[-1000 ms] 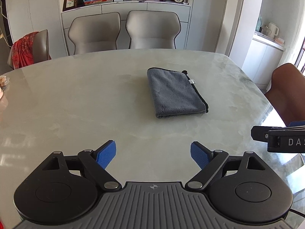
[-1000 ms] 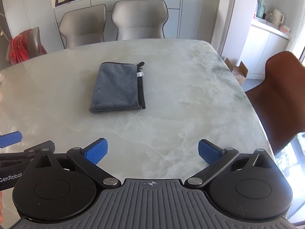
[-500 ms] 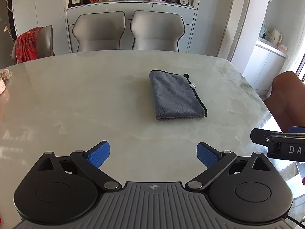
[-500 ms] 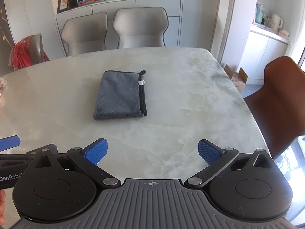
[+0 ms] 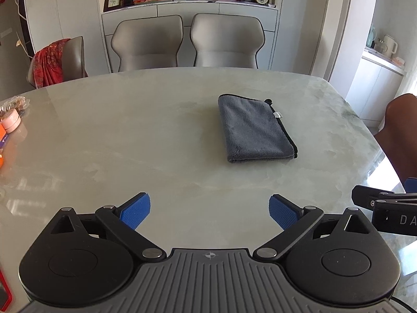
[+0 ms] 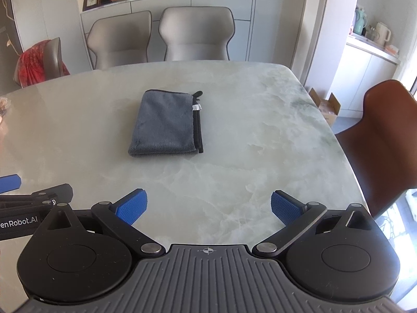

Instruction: Fold towel

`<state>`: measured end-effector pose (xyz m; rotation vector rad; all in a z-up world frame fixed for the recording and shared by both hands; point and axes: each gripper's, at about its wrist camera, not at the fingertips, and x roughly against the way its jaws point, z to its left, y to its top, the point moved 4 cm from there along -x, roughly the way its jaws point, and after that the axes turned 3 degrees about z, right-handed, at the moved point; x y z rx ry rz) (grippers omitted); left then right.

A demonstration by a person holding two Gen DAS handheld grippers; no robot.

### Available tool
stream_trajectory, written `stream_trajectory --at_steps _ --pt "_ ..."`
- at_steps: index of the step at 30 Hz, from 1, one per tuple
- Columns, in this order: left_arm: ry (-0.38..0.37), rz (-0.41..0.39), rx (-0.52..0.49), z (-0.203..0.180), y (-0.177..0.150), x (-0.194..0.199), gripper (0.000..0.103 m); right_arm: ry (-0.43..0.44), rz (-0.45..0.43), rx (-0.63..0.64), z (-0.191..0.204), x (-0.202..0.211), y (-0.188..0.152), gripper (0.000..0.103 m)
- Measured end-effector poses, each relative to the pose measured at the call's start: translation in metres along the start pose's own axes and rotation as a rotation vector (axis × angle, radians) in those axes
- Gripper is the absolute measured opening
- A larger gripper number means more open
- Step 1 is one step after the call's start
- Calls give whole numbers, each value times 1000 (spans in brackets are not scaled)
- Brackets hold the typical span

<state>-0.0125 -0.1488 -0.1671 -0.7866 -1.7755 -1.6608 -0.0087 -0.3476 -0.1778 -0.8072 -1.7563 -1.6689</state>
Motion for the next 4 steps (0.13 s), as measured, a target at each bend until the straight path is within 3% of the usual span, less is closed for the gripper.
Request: stream_trajectory --at_steps 4 --pt "7 -9 -10 0 0 1 100 -2 -4 2 -1 -1 -1 102"
